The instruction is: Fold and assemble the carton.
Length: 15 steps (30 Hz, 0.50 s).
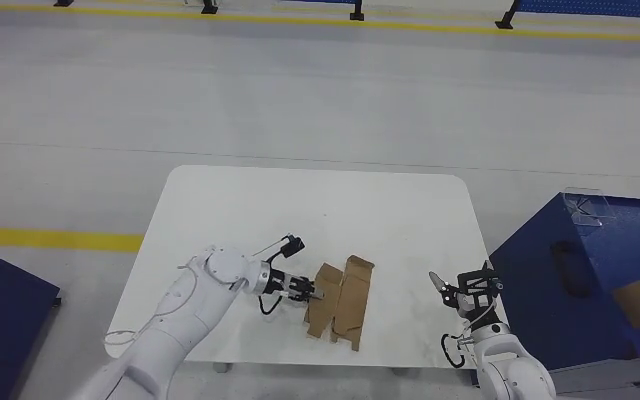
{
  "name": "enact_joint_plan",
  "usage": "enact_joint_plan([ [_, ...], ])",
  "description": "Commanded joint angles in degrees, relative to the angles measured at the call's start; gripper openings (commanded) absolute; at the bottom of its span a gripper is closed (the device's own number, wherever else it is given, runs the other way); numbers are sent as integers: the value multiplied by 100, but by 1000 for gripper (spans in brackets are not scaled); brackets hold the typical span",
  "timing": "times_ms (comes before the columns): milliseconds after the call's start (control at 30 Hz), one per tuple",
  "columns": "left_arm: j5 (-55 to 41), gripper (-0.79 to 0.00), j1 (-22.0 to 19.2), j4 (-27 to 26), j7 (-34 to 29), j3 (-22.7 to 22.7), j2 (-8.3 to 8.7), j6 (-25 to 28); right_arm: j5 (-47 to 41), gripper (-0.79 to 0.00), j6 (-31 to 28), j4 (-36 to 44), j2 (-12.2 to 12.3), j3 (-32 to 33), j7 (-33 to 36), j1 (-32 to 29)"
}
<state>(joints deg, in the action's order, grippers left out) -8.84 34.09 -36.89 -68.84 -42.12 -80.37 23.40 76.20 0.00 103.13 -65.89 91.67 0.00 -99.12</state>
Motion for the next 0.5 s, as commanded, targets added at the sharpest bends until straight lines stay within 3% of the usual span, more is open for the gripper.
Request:
enact_joint_plan([
  [0, -371, -785, -20, -103, -223, -223, 62, 143, 0, 0, 0, 0, 0, 0, 0, 0],
  [100, -802, -785, 39, -553, -545, -651, 236, 311, 0, 0, 0, 0, 0, 0, 0, 0],
  [200, -913, -785, 326, -1457, -705, -1209, 503, 326, 0, 0, 0, 0, 0, 0, 0, 0],
  [367, -424, -785, 1469, -3791, -375, -2252, 953, -247, 0, 0, 0, 0, 0, 0, 0, 0],
  [467, -427, -785, 2173, -4911, -310, -2718, 1106, -554, 0, 0, 0, 0, 0, 0, 0, 0],
])
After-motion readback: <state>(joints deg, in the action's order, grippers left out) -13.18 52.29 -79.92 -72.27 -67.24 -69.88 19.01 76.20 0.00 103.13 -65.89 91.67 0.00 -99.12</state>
